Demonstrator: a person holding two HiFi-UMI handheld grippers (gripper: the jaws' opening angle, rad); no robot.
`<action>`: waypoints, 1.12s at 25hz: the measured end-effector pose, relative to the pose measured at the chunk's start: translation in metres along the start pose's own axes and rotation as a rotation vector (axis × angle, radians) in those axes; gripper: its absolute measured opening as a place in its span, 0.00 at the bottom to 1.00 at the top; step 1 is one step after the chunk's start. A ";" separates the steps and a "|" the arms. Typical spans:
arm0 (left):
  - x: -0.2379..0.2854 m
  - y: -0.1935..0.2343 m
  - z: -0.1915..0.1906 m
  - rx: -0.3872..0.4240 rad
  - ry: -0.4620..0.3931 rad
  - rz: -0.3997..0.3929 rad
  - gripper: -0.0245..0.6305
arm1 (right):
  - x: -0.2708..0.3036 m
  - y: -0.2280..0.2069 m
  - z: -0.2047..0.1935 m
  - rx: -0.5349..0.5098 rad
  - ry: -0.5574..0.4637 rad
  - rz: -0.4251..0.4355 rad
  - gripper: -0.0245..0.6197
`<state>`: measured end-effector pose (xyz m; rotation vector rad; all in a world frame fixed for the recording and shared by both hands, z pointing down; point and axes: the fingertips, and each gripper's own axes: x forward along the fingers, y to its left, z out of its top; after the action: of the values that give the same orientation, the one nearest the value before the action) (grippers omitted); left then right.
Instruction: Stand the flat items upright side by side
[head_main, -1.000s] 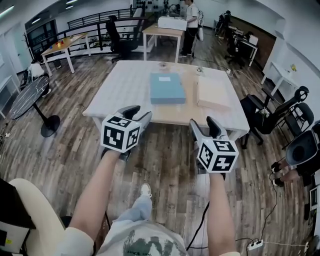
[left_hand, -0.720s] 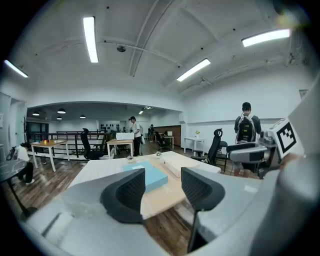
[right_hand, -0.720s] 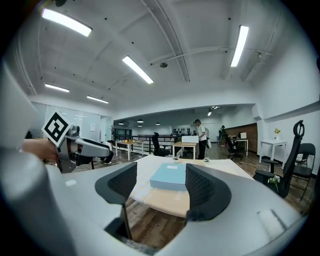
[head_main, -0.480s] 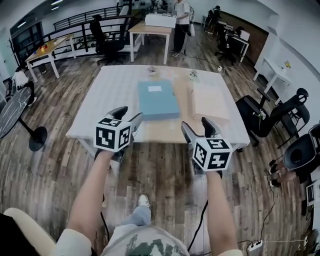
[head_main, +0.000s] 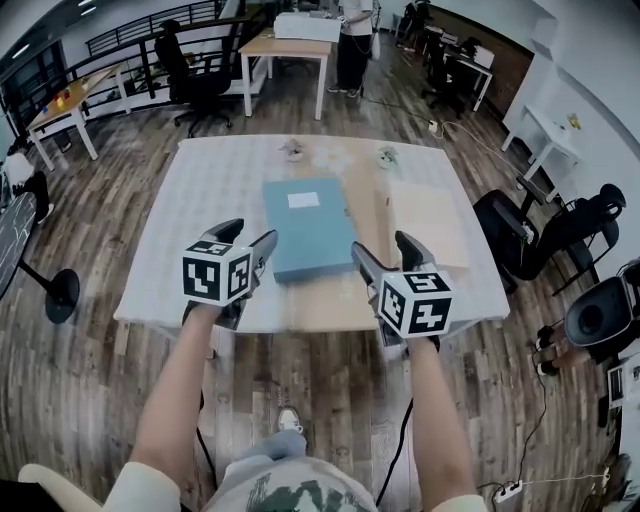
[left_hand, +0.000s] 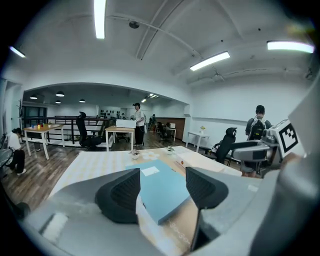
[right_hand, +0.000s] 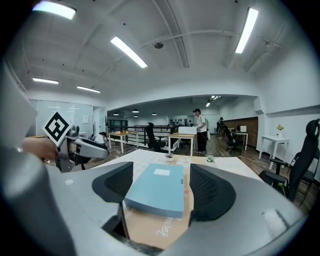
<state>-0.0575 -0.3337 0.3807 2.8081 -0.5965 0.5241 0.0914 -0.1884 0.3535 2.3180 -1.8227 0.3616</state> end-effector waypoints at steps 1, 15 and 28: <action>0.009 0.007 0.001 -0.005 0.006 -0.003 0.48 | 0.012 -0.003 0.000 0.004 0.008 0.002 0.59; 0.111 0.066 -0.013 -0.117 0.154 -0.042 0.48 | 0.140 -0.037 -0.030 0.103 0.182 0.115 0.60; 0.225 0.119 -0.061 -0.314 0.357 0.027 0.53 | 0.299 -0.089 -0.098 0.252 0.465 0.340 0.65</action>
<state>0.0657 -0.5006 0.5401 2.3409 -0.5825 0.8333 0.2363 -0.4177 0.5358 1.8273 -1.9959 1.1296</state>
